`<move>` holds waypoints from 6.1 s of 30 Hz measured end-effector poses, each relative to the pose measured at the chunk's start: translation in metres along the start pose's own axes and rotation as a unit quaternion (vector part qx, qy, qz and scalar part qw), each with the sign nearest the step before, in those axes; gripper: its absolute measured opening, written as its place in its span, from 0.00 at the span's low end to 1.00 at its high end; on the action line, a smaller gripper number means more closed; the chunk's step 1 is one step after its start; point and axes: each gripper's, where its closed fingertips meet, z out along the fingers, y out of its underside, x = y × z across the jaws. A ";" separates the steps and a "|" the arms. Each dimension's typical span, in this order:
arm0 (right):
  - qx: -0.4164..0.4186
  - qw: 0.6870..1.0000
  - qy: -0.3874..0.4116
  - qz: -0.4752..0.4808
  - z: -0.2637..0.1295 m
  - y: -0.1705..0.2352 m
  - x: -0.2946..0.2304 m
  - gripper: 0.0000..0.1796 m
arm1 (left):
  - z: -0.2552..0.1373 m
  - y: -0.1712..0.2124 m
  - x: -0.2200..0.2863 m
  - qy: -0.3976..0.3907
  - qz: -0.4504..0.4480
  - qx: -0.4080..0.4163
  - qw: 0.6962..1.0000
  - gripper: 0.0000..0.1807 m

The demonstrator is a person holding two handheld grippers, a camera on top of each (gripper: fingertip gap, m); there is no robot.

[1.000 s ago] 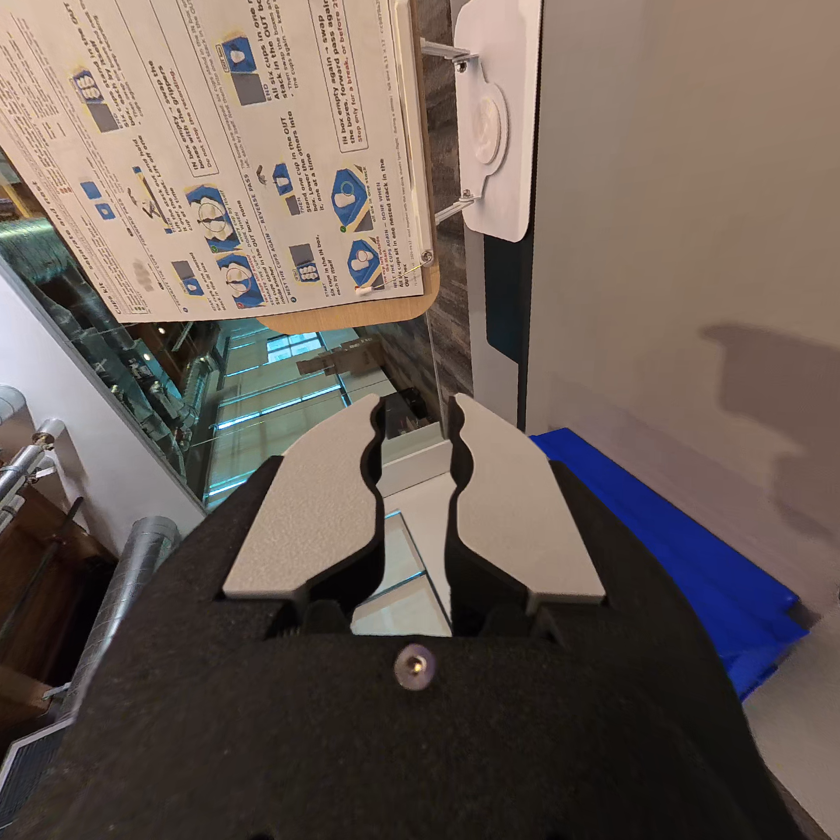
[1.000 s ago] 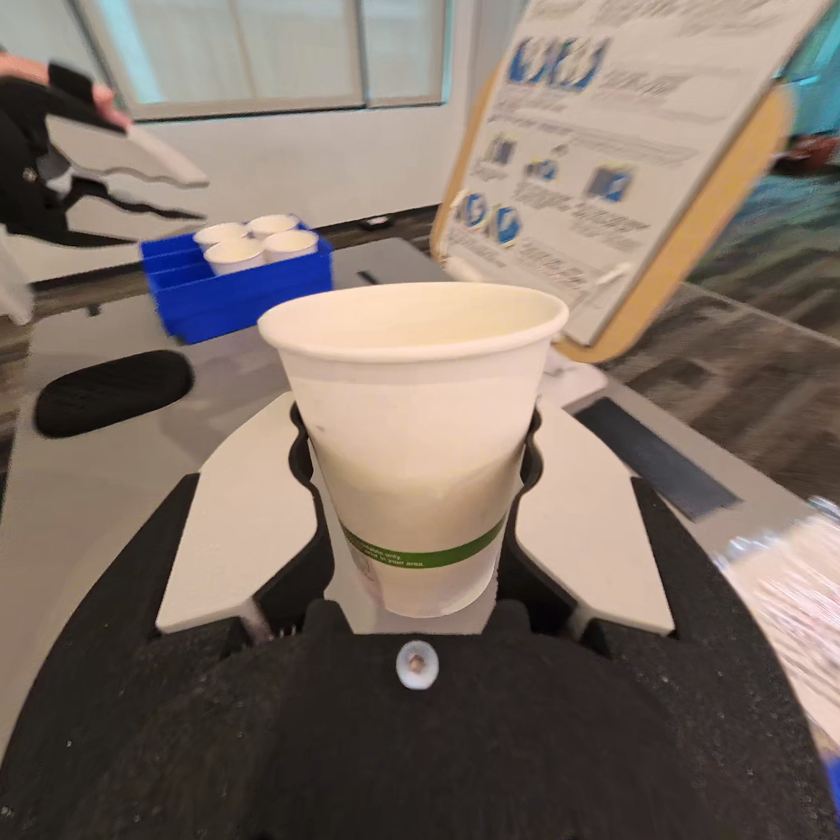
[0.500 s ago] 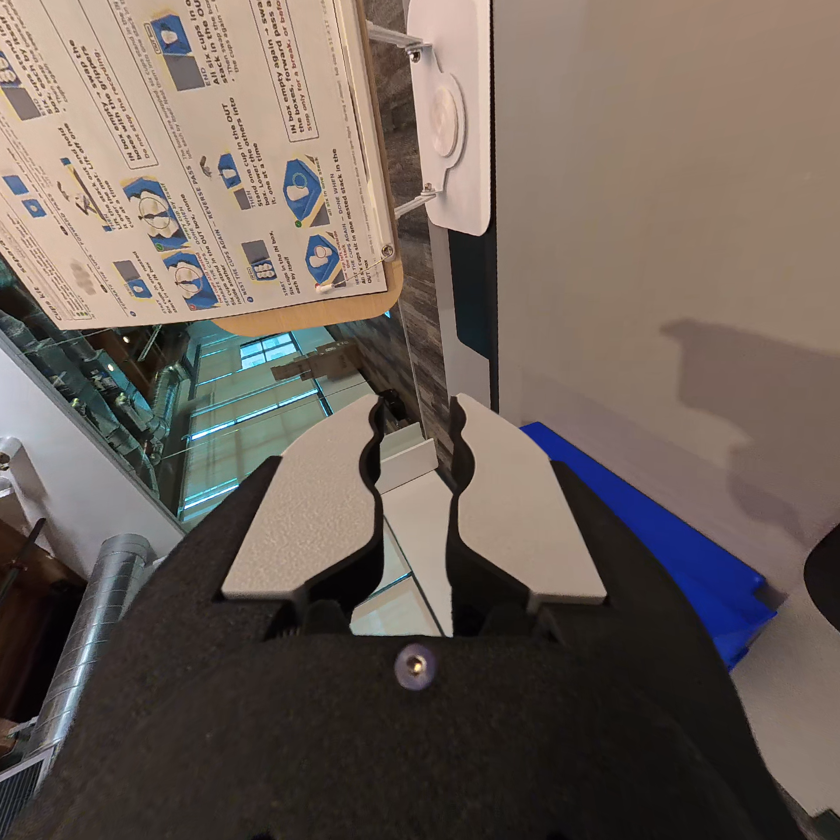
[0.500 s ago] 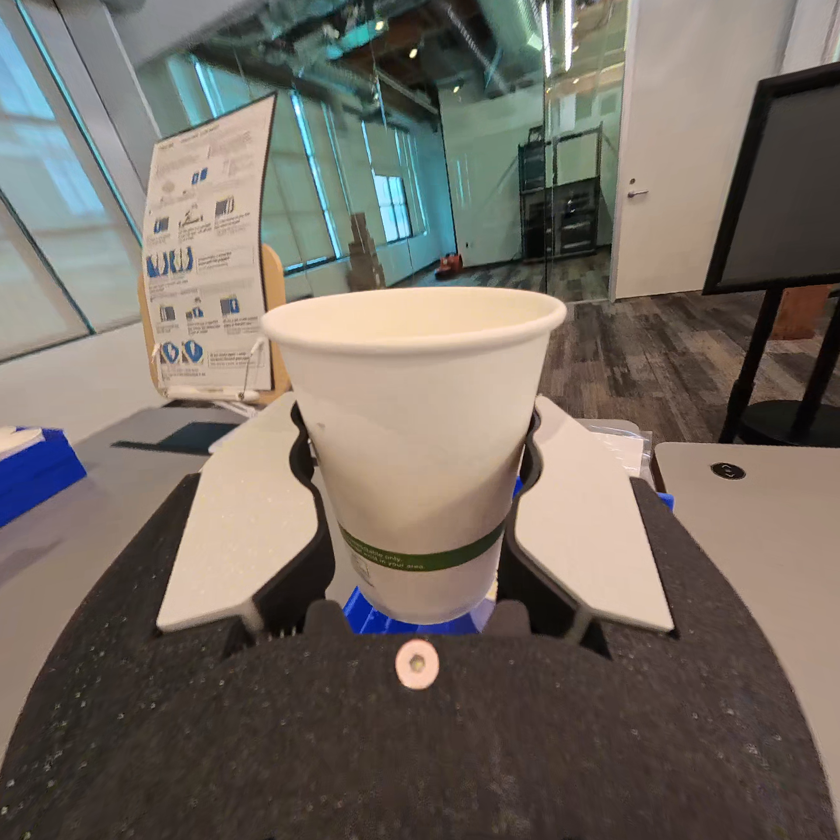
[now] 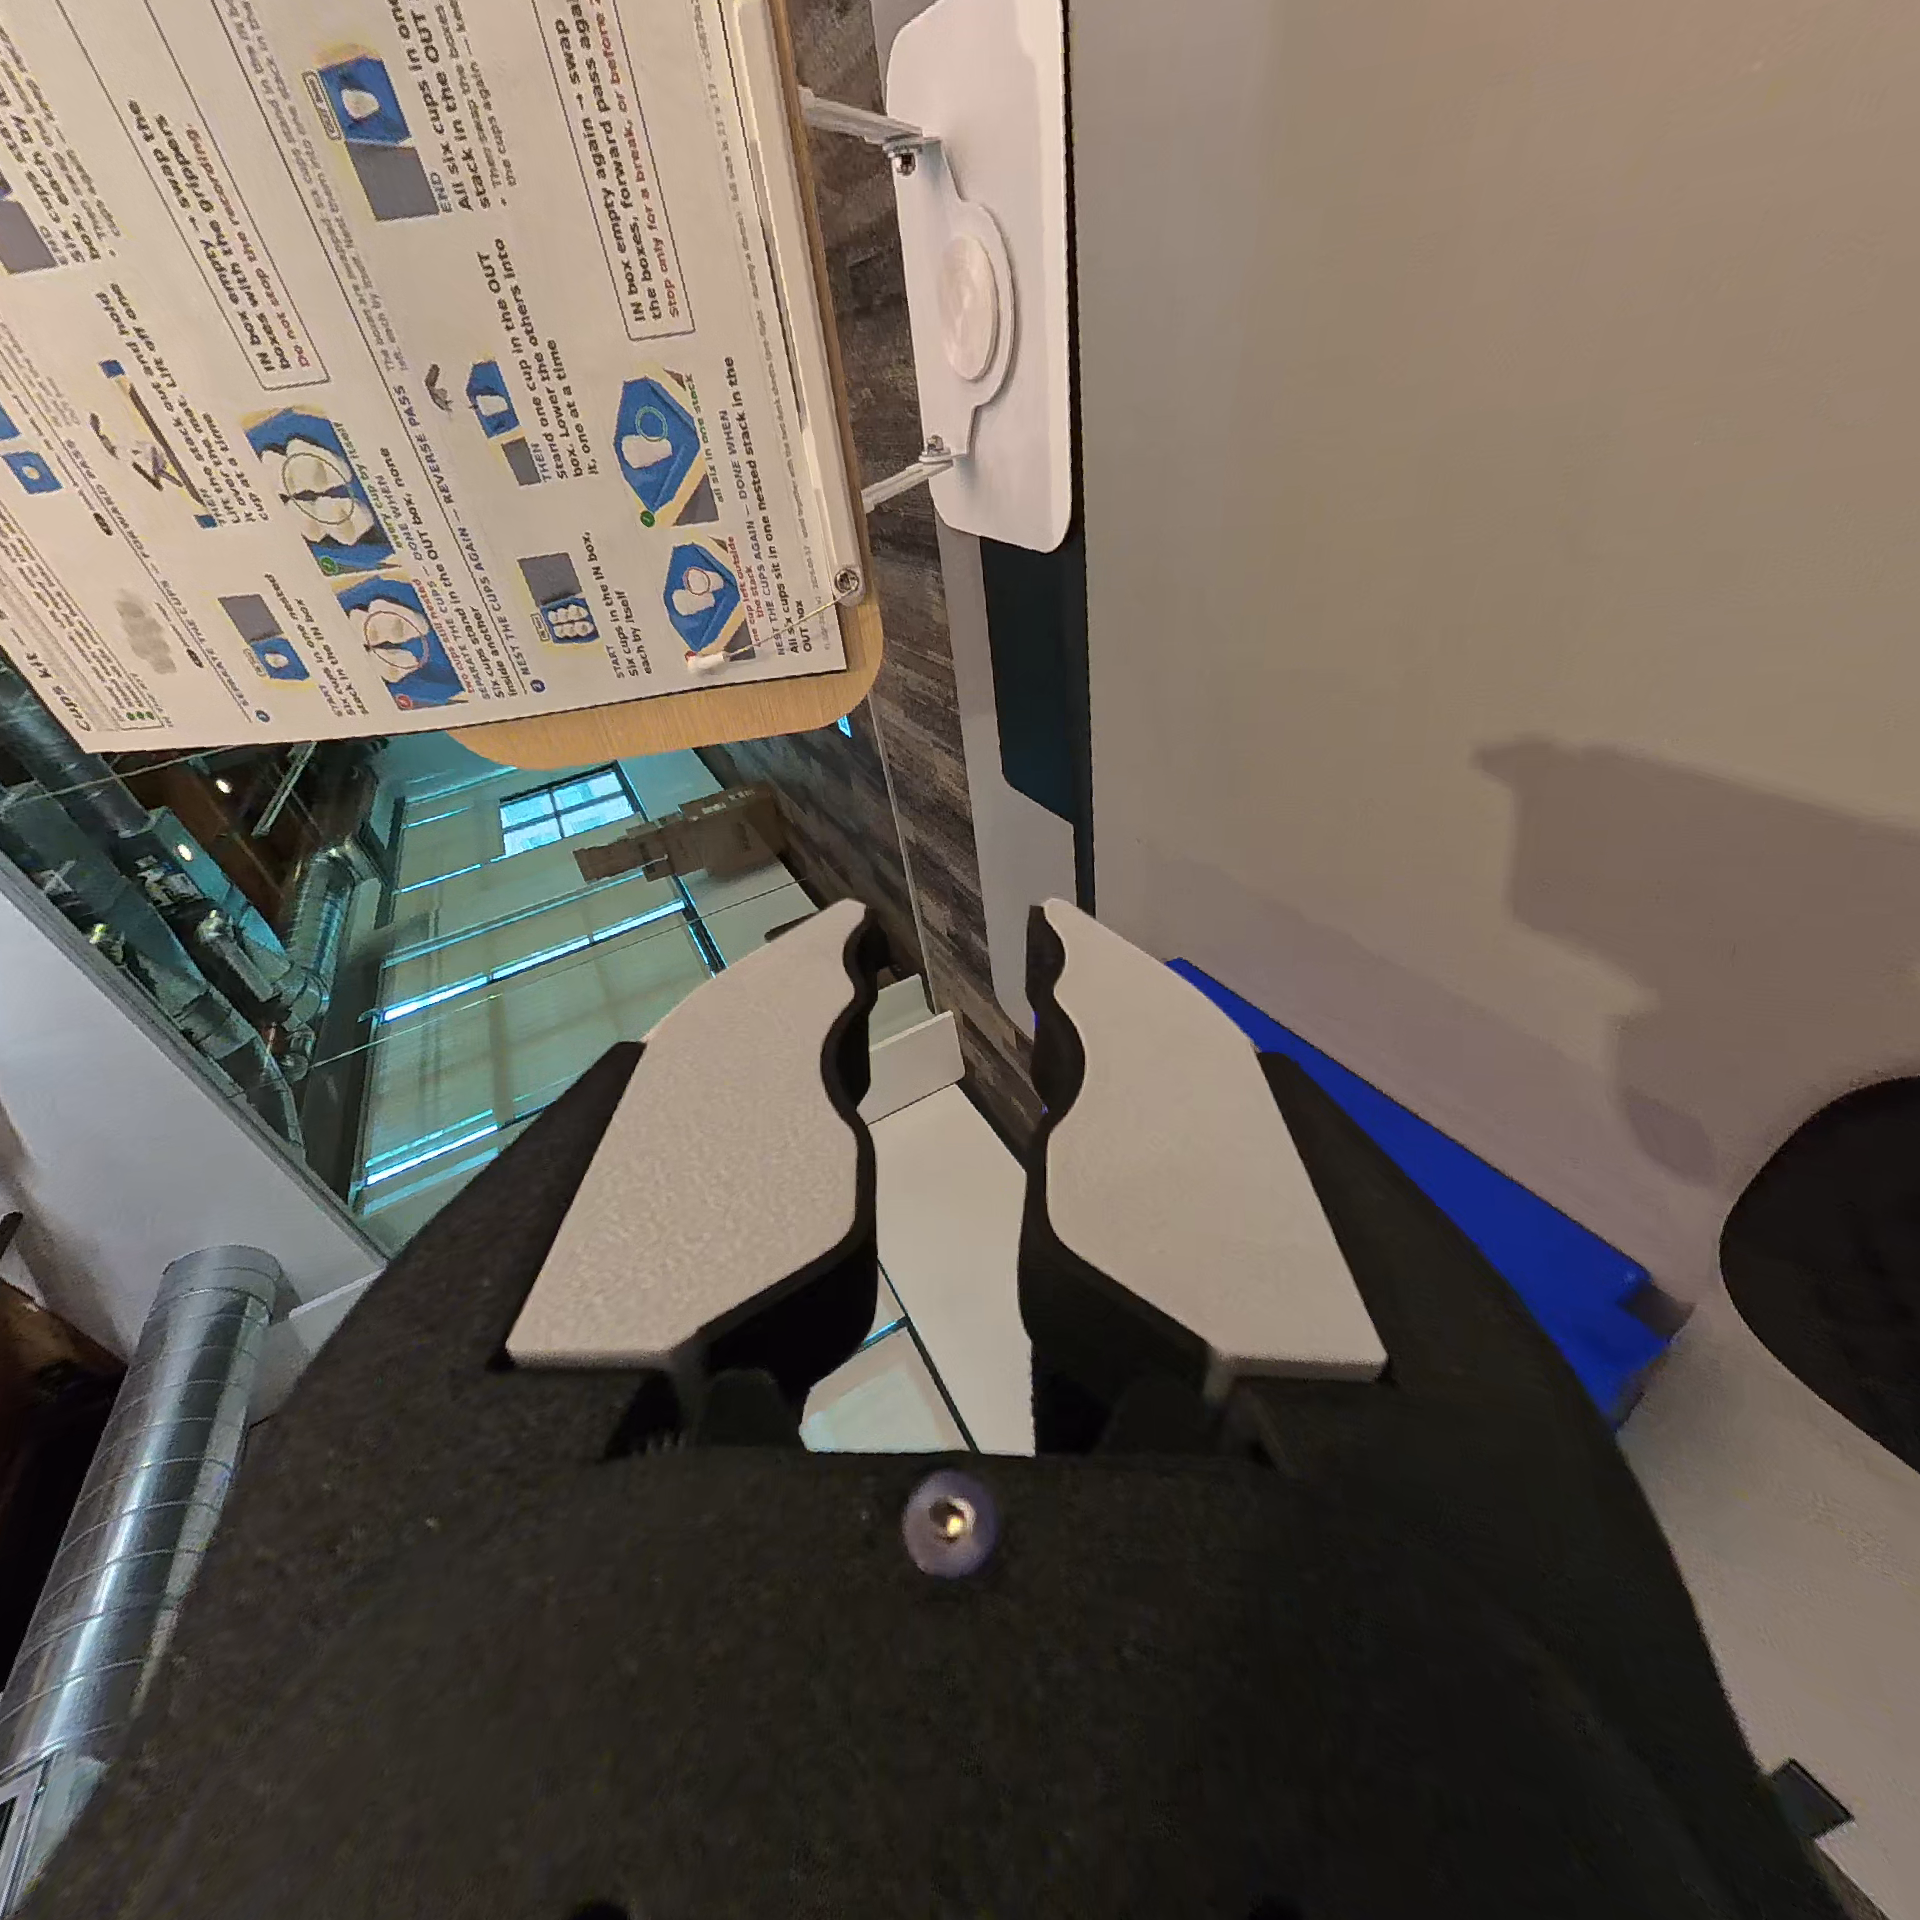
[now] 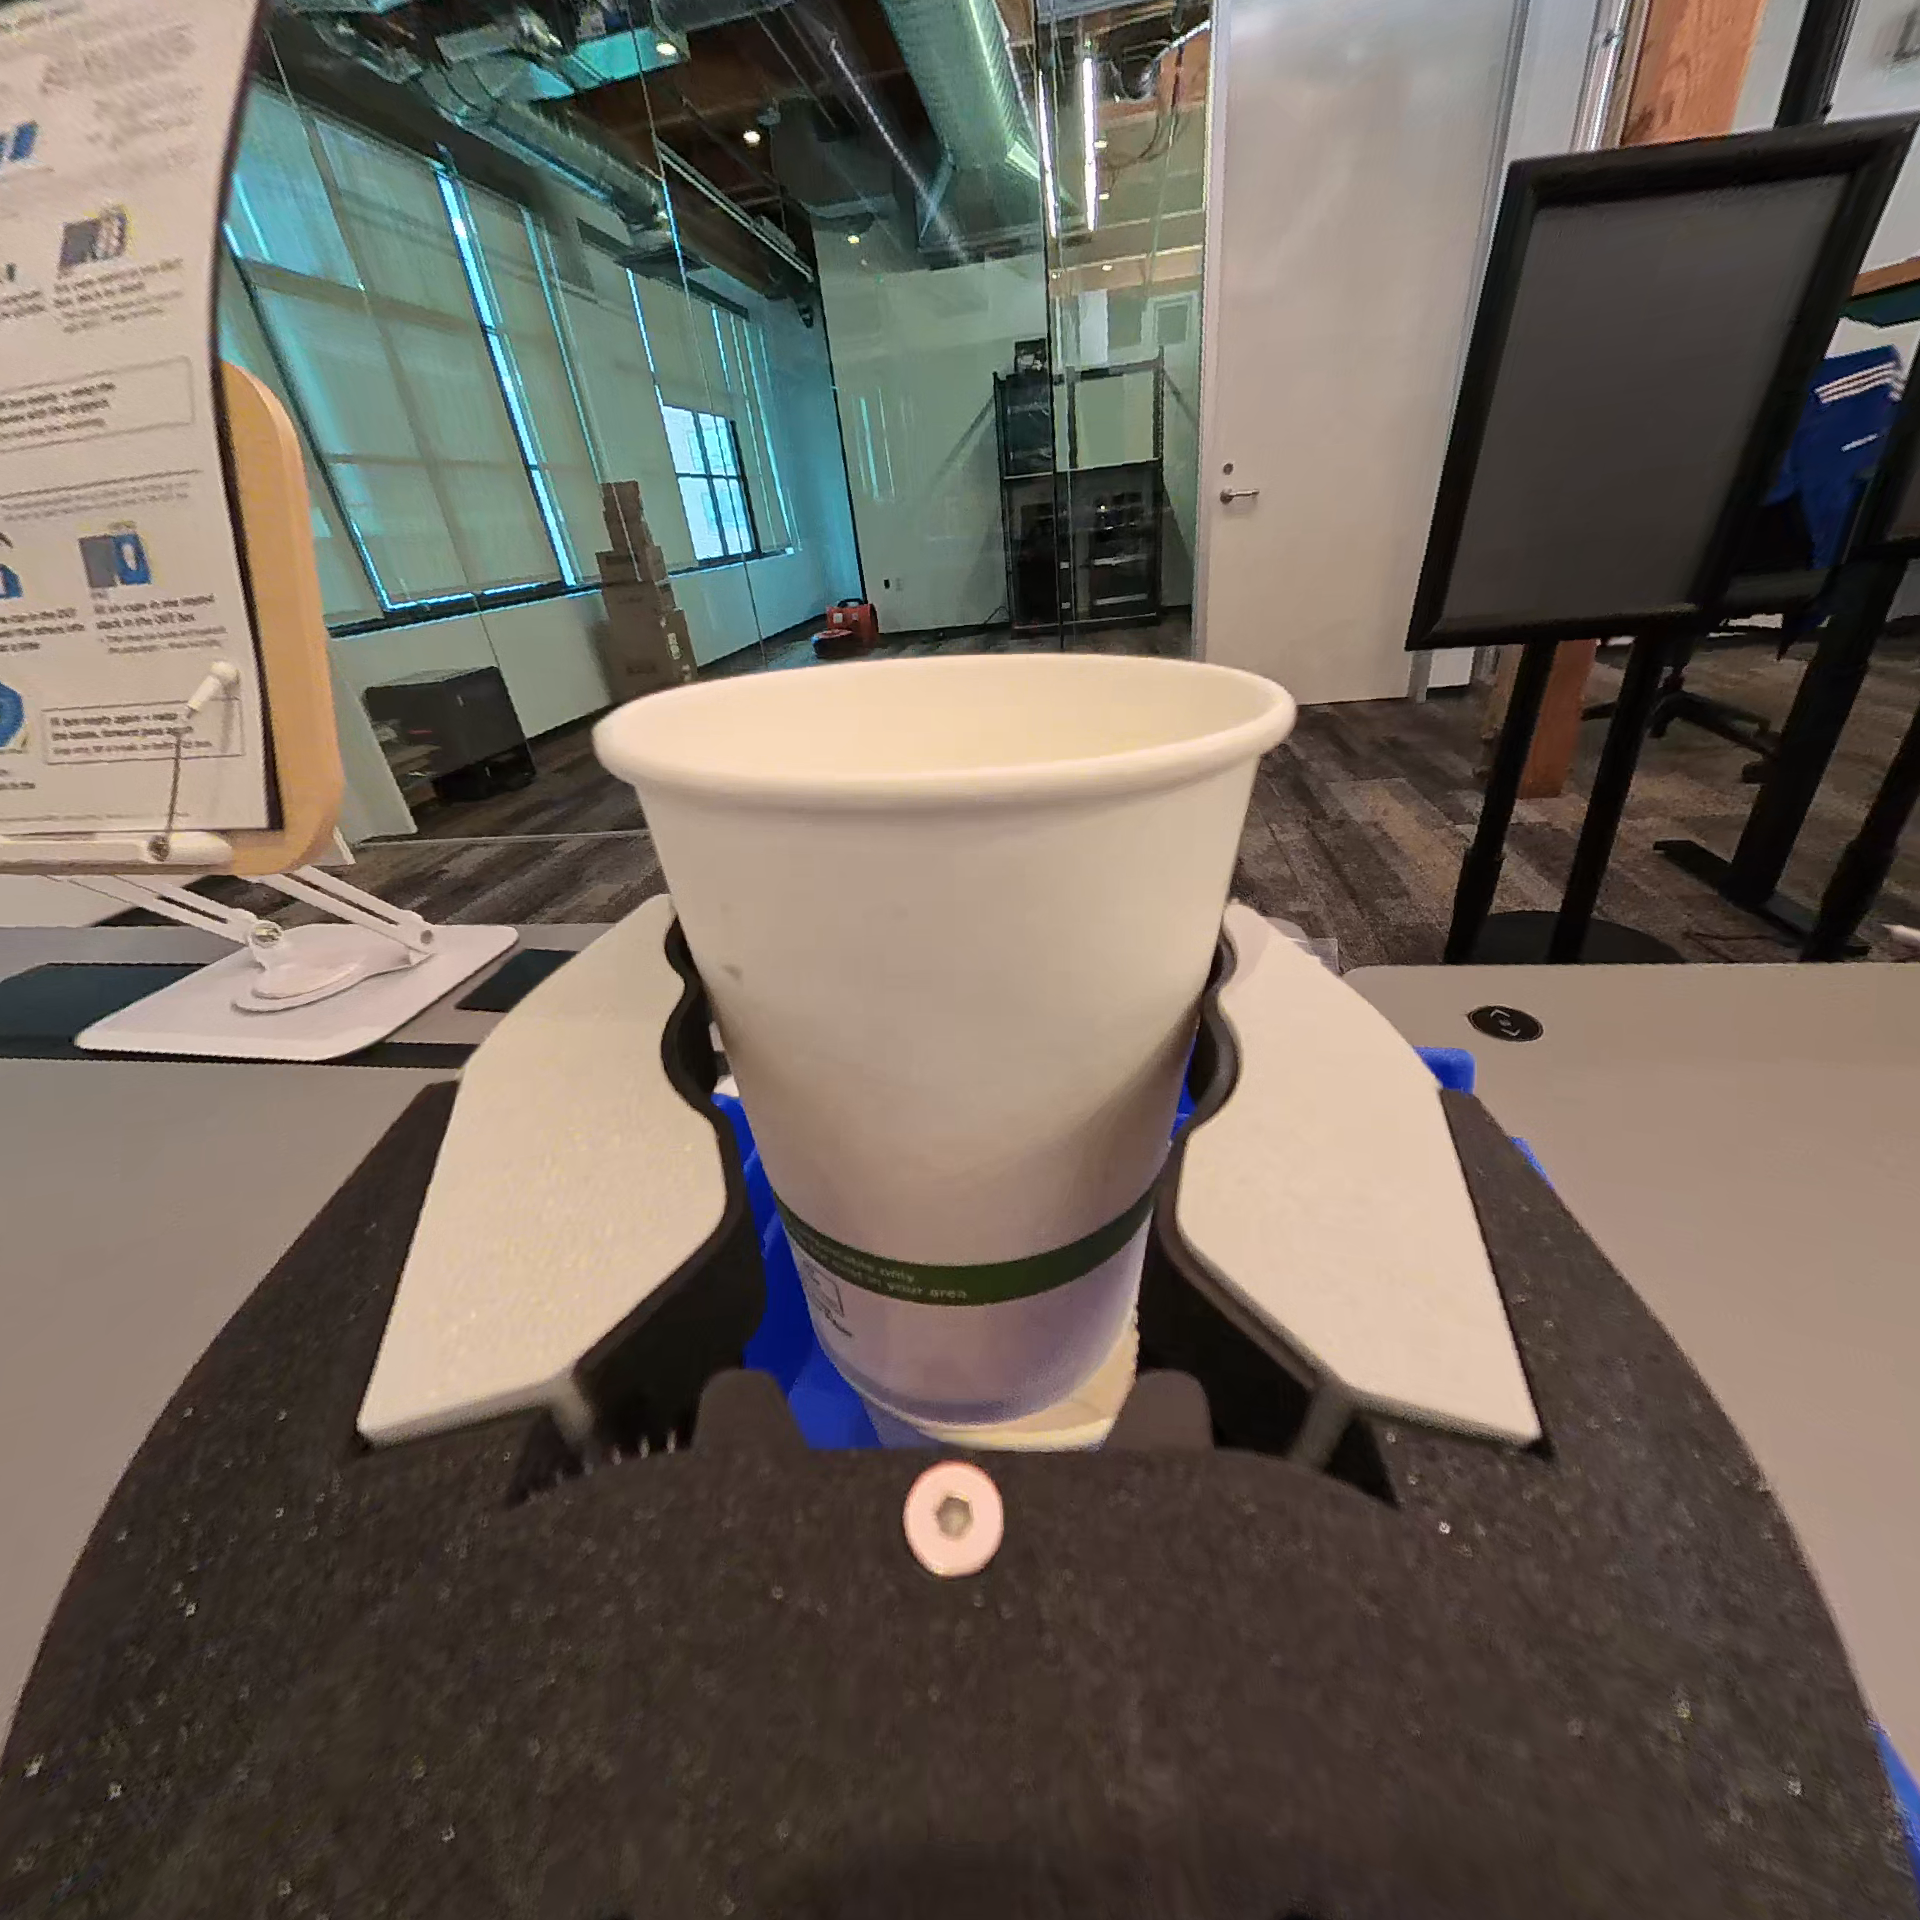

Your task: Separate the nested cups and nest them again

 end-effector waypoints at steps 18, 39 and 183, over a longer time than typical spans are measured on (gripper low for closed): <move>-0.030 0.999 0.023 -0.012 0.004 0.039 0.013 0.51 | 0.007 -0.001 0.012 0.026 0.002 -0.005 1.000 0.15; -0.192 0.981 0.020 -0.014 -0.019 0.087 0.011 0.64 | 0.016 -0.008 0.003 0.022 -0.060 0.014 0.998 0.15; -0.076 0.957 -0.266 -0.081 -0.004 -0.078 -0.239 0.48 | -0.079 -0.054 -0.016 0.261 -0.196 0.346 0.880 0.16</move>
